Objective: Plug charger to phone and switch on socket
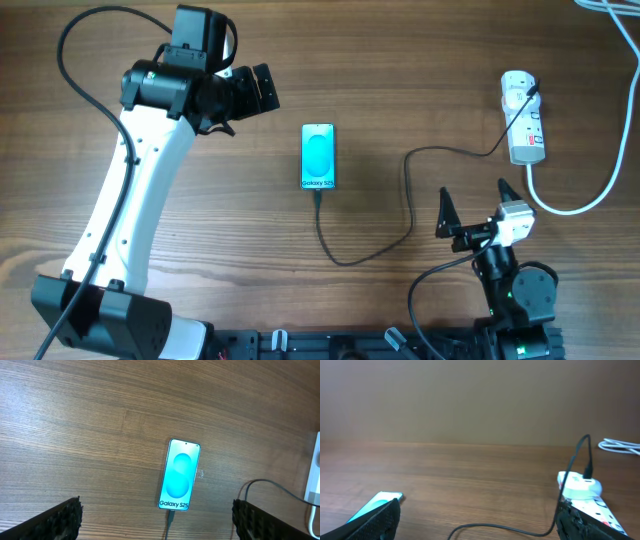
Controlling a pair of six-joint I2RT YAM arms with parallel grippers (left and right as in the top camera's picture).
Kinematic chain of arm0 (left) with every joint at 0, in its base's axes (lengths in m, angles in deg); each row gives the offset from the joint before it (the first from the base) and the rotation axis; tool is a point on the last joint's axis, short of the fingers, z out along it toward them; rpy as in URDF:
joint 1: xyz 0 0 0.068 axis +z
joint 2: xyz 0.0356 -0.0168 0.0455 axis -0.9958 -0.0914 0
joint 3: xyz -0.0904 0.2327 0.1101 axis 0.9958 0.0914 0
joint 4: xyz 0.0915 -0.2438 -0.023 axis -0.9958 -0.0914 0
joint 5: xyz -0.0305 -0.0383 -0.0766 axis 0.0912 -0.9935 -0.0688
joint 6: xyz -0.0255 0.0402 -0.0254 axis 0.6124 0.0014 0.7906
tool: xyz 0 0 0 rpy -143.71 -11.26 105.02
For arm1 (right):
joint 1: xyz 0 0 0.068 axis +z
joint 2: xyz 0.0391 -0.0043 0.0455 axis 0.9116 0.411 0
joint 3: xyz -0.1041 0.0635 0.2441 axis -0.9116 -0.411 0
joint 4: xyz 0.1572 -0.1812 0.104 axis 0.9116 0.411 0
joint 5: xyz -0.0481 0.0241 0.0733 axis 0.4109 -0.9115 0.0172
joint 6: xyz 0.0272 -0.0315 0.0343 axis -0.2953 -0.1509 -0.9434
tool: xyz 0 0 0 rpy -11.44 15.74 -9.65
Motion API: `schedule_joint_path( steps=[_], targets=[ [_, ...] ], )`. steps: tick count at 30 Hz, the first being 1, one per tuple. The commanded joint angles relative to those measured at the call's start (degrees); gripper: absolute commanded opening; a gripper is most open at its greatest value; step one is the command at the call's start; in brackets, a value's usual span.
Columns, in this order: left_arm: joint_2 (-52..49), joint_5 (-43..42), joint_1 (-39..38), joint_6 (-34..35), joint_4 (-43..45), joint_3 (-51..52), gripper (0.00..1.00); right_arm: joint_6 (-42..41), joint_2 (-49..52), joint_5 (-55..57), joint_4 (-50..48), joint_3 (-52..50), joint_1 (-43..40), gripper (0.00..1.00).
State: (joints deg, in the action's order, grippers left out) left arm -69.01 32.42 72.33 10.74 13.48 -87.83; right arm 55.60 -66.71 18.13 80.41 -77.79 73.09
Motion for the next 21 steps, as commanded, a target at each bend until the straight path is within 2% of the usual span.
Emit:
schedule_joint_path(
  steps=[1, 21],
  targets=[
    [-0.11, 0.76, -0.20, 0.31, 0.13, 0.11, 1.00, 0.76, -0.70, 0.87, 0.00, -0.11, -1.38, 1.00],
    [-0.11, 0.76, -0.20, 0.31, 0.13, 0.11, 1.00, 2.10, -0.68, 1.18, -0.33, -0.09, -1.77, 1.00]
  ],
)
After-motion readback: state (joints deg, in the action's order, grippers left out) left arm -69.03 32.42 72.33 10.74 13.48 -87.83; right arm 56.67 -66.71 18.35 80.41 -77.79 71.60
